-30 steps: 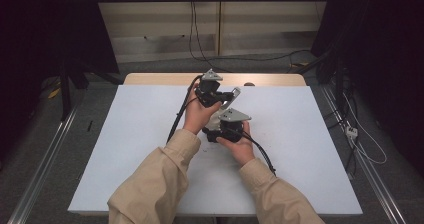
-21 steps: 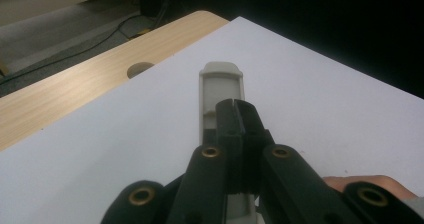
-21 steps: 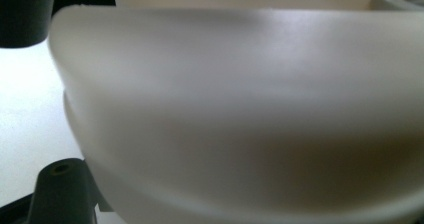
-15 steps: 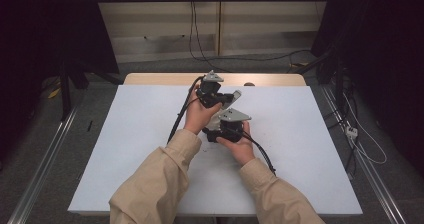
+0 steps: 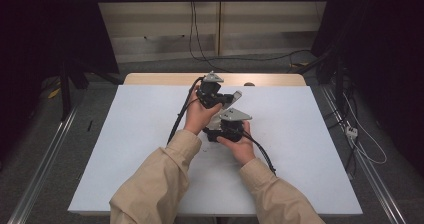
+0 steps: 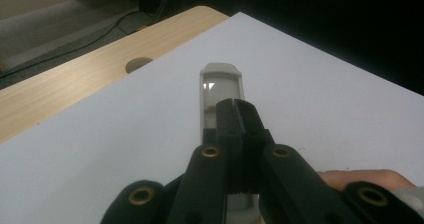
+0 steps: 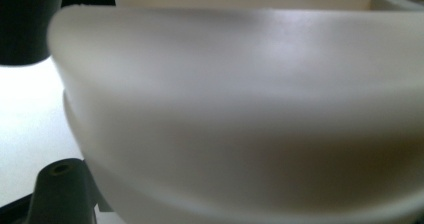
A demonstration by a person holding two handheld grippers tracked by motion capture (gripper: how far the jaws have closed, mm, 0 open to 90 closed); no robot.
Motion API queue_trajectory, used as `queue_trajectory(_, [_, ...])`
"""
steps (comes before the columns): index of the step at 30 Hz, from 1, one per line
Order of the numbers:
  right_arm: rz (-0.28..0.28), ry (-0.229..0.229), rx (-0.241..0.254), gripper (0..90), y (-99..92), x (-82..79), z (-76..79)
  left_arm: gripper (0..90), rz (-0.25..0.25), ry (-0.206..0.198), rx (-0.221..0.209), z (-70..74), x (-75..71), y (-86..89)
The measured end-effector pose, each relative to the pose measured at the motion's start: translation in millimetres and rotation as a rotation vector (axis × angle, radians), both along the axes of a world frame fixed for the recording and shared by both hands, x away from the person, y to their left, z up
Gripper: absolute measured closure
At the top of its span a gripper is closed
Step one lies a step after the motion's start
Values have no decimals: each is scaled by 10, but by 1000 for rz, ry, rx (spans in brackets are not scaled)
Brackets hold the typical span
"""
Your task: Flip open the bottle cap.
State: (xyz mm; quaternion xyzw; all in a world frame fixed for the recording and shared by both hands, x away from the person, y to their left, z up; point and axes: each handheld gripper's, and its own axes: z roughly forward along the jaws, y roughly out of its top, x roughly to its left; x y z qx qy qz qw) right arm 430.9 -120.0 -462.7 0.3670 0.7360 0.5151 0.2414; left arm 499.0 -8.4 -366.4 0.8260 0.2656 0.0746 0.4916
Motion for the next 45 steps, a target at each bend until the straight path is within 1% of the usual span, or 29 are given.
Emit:
queue_trajectory(3, [0, -9, -15, 185, 15, -7, 1, 900, -5, 4, 9, 19, -15, 18])
queue_trajectory(5, [3, -5, -12, 184, 7, -5, 3, 900, -3, 4, -4, 25, -23, 36])
queue_trajectory(7, [3, 1, -8, 180, -1, -3, 5, 895, 11, 17, -22, 30, -33, 76])
queue_trajectory(8, [2, 8, -6, 174, -4, -4, 6, 845, 19, 28, -24, 31, -35, 94])
queue_trajectory(9, [4, 12, -3, 160, -9, -5, 7, 811, 21, 37, -35, 28, -38, 115])
queue_trajectory(11, [2, 24, 2, 127, -16, -7, 11, 782, 22, 47, -43, 35, -51, 155])
queue_trajectory(13, [-1, 28, 8, 105, -27, -8, 27, 727, 27, 51, -62, 50, -75, 214])
queue_trajectory(14, [4, 33, 18, 97, -34, -12, 41, 702, 26, 53, -65, 58, -85, 246])
queue_trajectory(15, [9, 42, 17, 91, -41, -17, 51, 671, 31, 59, -65, 67, -97, 277])
queue_trajectory(16, [10, 49, 11, 81, -48, -22, 60, 646, 31, 59, -65, 67, -97, 277])
queue_trajectory(17, [14, 54, 10, 75, -52, -28, 67, 630, 34, 45, -54, 79, -125, 339])
queue_trajectory(18, [19, 58, 1, 68, -61, -39, 77, 604, 41, 36, -60, 81, -148, 381])
queue_trajectory(19, [17, 61, -12, 70, -70, -56, 92, 576, 39, 39, -61, 87, -162, 412])
queue_trajectory(20, [20, 64, -14, 69, -77, -66, 104, 567, 36, 36, -63, 90, -181, 450])
queue_trajectory(22, [16, 67, -12, 65, -104, -87, 141, 535, 39, 23, -61, 93, -229, 521])
queue_trajectory(24, [20, 82, 0, 65, -125, -103, 161, 494, 38, 22, -71, 91, -267, 578])
queue_trajectory(26, [25, 86, -3, 60, -140, -127, 167, 456, 40, 20, -60, 86, -311, 656])
queue_trajectory(28, [28, 90, -3, 66, -170, -156, 179, 421, 45, 13, -66, 71, -353, 730])
queue_trajectory(30, [18, 90, 16, 70, -210, -176, 203, 383, 50, 7, -64, 51, -396, 794])
queue_trajectory(32, [18, 92, 21, 62, -245, -207, 218, 354, 52, -3, -75, 27, -444, 859])
queue_trajectory(34, [27, 99, 11, 62, -277, -249, 217, 329, 50, -4, -55, 6, -489, 925])
queue_trajectory(35, [28, 103, 7, 62, -294, -271, 214, 312, 50, -4, -55, 6, -489, 925])
queue_trajectory(36, [31, 110, 4, 61, -311, -293, 212, 300, 50, -2, -57, -23, -538, 988])
queue_trajectory(38, [36, 111, 0, 61, -347, -342, 210, 279, 49, -16, -38, -61, -592, 1043])
queue_trajectory(39, [36, 111, 0, 61, -347, -342, 210, 263, 49, -16, -38, -61, -592, 1043])
queue_trajectory(41, [39, 112, -9, 60, -414, -424, 209, 241, 48, 2, -36, -149, -670, 1139])
queue_trajectory(43, [43, 111, -8, 58, -461, -475, 209, 222, 49, 2, -35, -175, -693, 1171])
queue_trajectory(44, [41, 113, -9, 58, -483, -500, 209, 213, 55, 10, -33, -225, -739, 1229])
queue_trajectory(45, [41, 111, -10, 58, -507, -523, 209, 206, 55, 10, -33, -225, -739, 1229])
